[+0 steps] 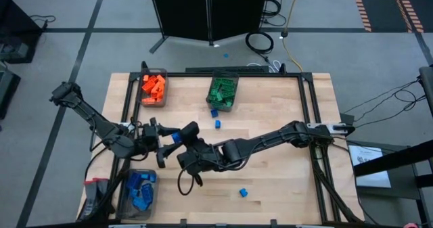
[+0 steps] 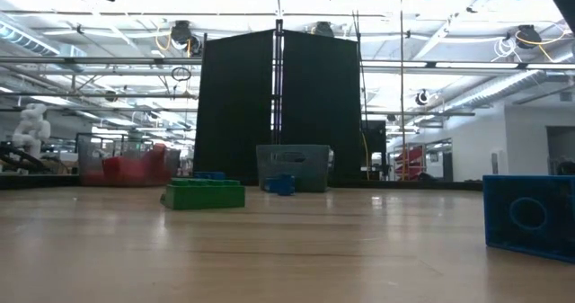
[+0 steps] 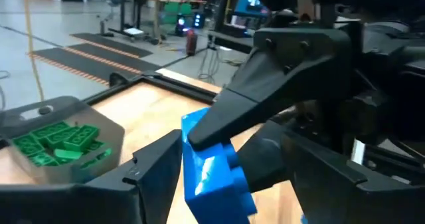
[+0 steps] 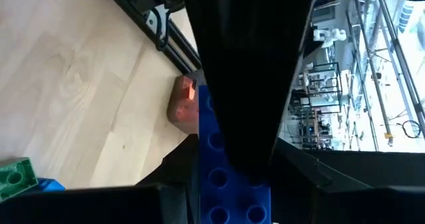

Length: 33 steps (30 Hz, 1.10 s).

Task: Sort blocks
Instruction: Put the blue game piece into the bottom left black transparent bin

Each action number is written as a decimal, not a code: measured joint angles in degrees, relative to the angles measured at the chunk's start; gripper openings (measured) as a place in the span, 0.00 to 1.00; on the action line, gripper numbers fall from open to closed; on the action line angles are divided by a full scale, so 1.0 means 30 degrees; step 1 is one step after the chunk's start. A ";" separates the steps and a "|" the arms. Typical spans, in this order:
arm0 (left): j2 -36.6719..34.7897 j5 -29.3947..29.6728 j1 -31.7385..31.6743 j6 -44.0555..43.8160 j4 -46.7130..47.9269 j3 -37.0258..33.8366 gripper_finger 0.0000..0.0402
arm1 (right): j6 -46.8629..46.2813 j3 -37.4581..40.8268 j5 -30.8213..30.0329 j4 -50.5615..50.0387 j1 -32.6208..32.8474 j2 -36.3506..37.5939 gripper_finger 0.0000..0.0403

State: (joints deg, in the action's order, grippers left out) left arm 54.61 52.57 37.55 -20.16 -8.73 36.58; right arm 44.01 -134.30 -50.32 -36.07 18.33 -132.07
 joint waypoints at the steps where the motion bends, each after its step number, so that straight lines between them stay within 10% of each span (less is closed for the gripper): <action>1: -0.0001 -0.0291 -0.0107 -0.0035 0.0029 0.0000 0.63 | 0.0000 0.0000 -0.0031 0.0004 0.0014 0.0000 0.29; 22: 0.0000 -0.1520 -0.1992 -0.0172 0.1035 0.0000 0.62 | 0.0627 0.0007 -0.1125 0.0210 0.0040 0.0000 0.29; 33: 0.0000 -0.2080 -0.2303 -0.0428 0.0906 0.0000 0.26 | 0.0726 0.0028 -0.1337 0.0248 0.0035 0.0000 0.29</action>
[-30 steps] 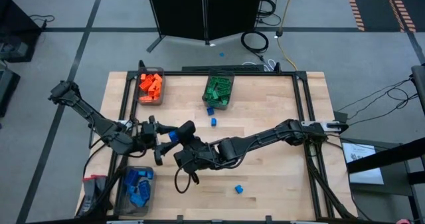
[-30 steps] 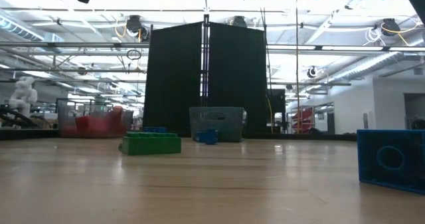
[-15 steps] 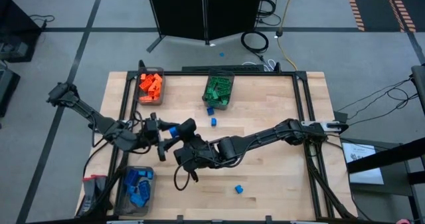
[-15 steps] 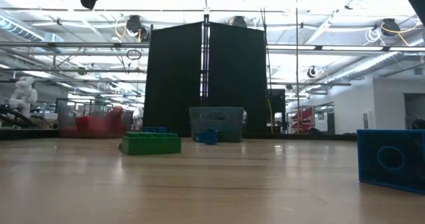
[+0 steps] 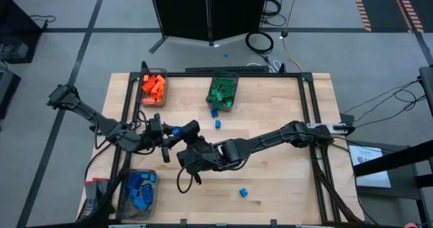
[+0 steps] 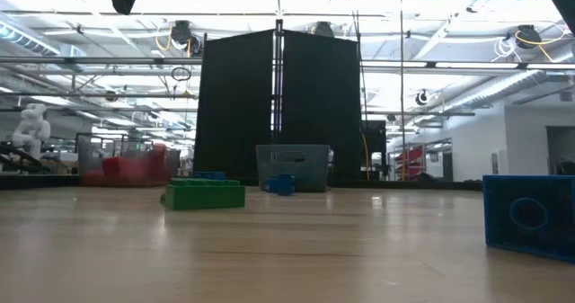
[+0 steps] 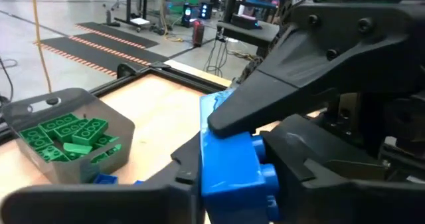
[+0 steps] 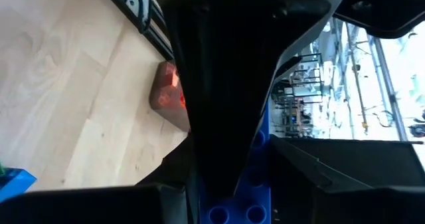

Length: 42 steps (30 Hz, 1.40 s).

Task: Sort blocks
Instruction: Put the blue game piece into the bottom left black transparent bin

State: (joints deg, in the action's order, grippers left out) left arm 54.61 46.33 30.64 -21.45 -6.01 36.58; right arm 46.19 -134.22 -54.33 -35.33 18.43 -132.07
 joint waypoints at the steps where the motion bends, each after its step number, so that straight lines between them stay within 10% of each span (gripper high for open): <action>1: -0.0007 -0.0023 -0.0009 -0.0092 -0.0037 0.0000 0.23 | 0.0096 0.0001 -0.0063 0.0000 0.0007 0.0000 0.29; 11: 0.0015 -0.0241 -0.0009 0.0687 0.0943 -0.0013 0.17 | -0.0630 0.0001 -0.0035 -0.1109 0.0025 0.0000 0.49; 19: -0.0993 -0.0436 0.0350 -0.1652 0.4652 -0.0018 0.17 | -0.8514 -0.0014 -0.1216 -1.0382 0.0016 0.0637 0.62; 26: -0.2293 -0.7226 0.1387 -0.7288 0.9130 -0.0015 0.17 | -1.8356 -0.0014 0.0913 -1.8219 0.0162 0.1100 0.58; 32: -0.2071 -1.2402 0.3865 -1.4117 1.2325 -0.0015 0.17 | -1.9085 0.0081 0.2808 -1.8097 0.0147 0.1093 0.55; 42: -0.1574 -1.3796 0.8299 -2.1719 1.3771 -0.0015 0.17 | -1.9180 0.0081 0.2803 -1.7556 -0.0426 0.1087 0.54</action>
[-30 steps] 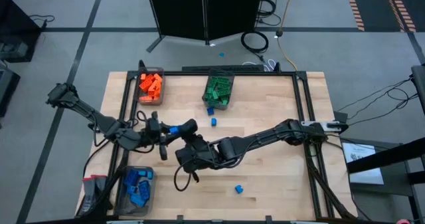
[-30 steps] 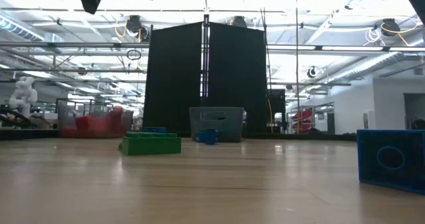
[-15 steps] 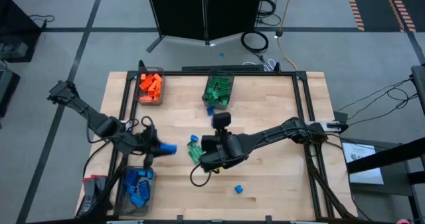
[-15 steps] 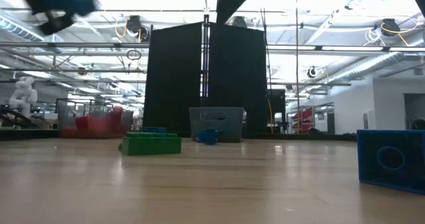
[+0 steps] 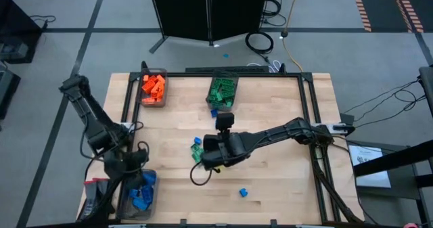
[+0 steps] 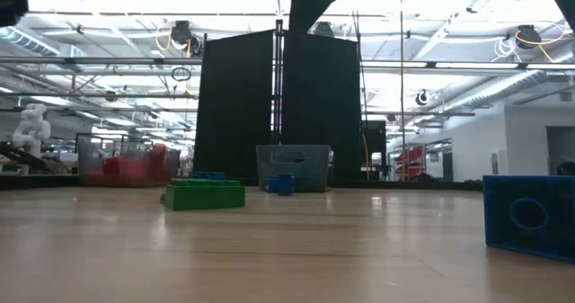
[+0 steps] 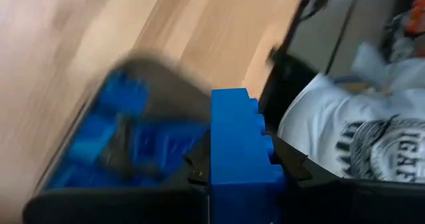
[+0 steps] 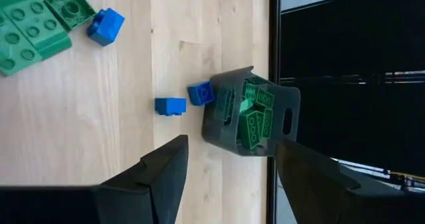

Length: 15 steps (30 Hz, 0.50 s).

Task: Sort blocks
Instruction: Put the blue game piece into the bottom left black transparent bin

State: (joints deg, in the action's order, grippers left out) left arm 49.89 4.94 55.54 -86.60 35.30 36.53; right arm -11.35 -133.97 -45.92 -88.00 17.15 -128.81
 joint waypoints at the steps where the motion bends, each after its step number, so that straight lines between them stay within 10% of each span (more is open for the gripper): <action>1: 0.0007 -0.0326 0.0319 -0.0592 0.0398 0.0000 0.17 | 0.0000 0.0000 0.0003 0.0050 -0.0091 -0.0023 0.54; 8: 0.0840 -0.3139 0.2444 -0.2015 0.2233 0.0000 0.20 | 0.0109 0.0043 0.1291 0.0776 -0.0825 -0.0030 0.54; 15: 0.2288 -0.3136 0.3367 0.0004 0.1010 0.0000 0.44 | 0.4541 0.2160 0.5966 0.5532 -0.2144 -0.0205 0.54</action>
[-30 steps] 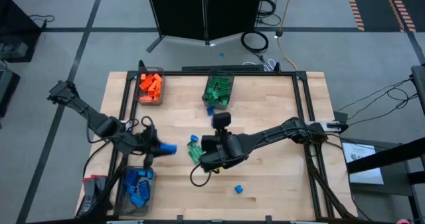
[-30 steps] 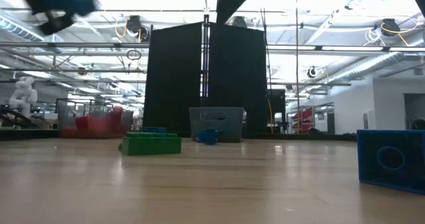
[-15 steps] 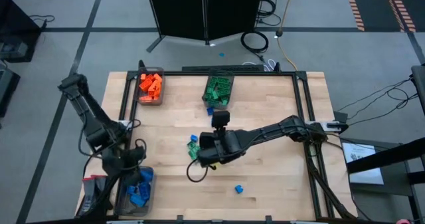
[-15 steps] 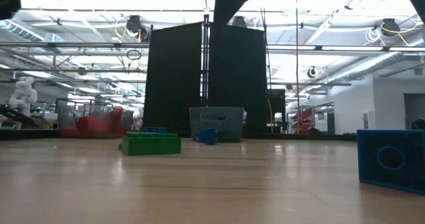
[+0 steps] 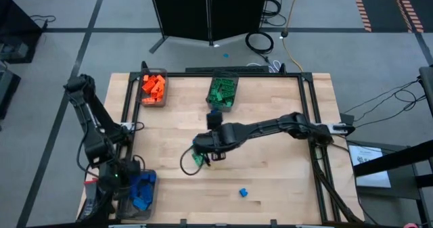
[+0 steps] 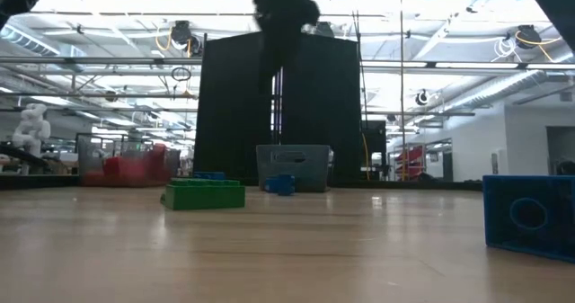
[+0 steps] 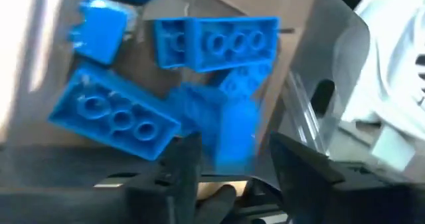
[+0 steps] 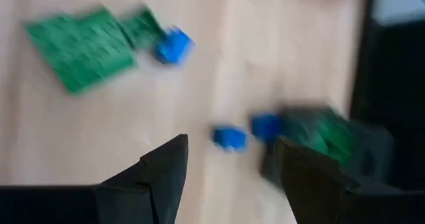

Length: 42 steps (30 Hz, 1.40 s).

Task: Sort blocks
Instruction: Put the blue game piece into the bottom left black transparent bin

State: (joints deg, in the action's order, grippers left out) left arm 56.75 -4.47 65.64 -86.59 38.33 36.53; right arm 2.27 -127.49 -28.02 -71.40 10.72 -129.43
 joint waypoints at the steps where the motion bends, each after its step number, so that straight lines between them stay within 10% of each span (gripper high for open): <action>1: 0.0166 0.0007 0.0040 0.0241 -0.0298 0.0000 0.47 | 0.0887 0.0281 0.0798 0.0967 -0.0240 0.0000 0.54; 23: 0.0662 0.0677 0.0004 0.0964 -0.3961 0.0015 0.65 | 0.0446 0.5813 0.7541 1.1573 -0.3611 -0.0568 0.54; 42: 0.0640 0.1739 -0.0011 0.0971 -0.5271 0.0015 0.65 | -0.1687 0.9166 0.7842 1.5429 -0.3220 -0.0503 0.54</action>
State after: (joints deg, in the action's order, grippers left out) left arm 58.67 0.75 65.60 -83.68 22.52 36.58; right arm -2.79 -100.00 -4.50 -25.12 1.06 -130.93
